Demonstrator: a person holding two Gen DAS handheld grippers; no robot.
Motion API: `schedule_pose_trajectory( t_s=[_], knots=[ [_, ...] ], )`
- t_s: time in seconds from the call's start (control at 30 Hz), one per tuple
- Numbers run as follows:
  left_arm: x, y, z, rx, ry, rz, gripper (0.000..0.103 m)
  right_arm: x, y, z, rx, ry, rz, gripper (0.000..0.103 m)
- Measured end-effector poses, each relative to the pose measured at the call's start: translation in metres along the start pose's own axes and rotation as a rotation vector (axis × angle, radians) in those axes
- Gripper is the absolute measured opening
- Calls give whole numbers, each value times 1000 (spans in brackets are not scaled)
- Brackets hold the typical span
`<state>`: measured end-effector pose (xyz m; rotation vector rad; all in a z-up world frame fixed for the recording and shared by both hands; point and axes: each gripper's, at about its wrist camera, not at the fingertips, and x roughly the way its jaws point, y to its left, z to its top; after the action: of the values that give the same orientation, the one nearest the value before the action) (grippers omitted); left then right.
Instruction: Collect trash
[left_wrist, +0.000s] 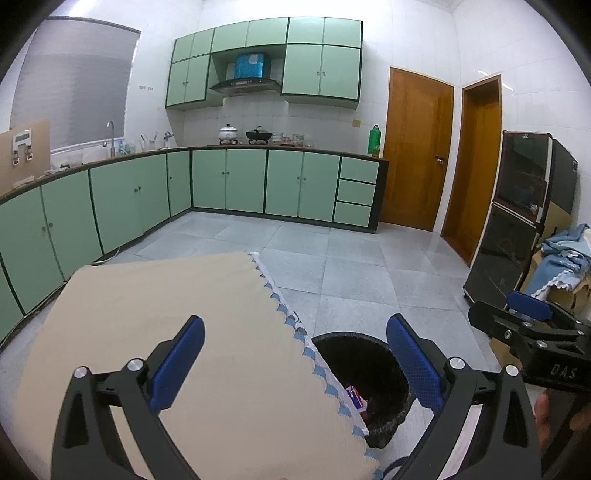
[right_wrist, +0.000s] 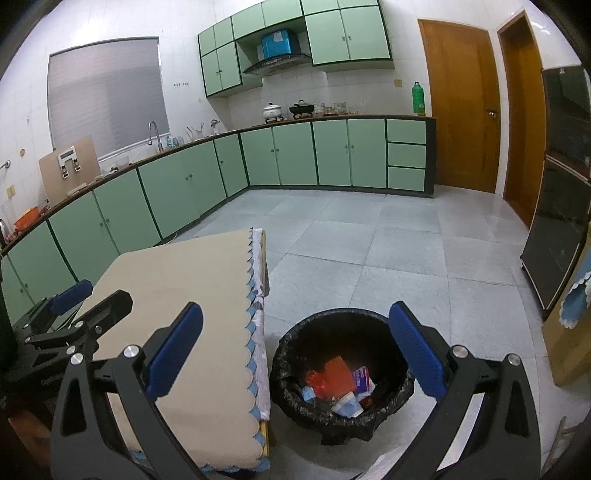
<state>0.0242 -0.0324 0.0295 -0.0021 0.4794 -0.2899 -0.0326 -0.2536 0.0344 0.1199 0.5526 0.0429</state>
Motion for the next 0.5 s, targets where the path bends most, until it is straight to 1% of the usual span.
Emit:
schedule_pose_trajectory(
  t_s=[0.27, 0.5],
  knots=[
    [-20, -3, -4, -4, -16, 18, 97, -11, 6, -10, -12, -4, 3, 98],
    [-34, -6, -6, 1, -47, 31, 97, -20, 7, -14, -12, -23, 8, 98]
  ],
)
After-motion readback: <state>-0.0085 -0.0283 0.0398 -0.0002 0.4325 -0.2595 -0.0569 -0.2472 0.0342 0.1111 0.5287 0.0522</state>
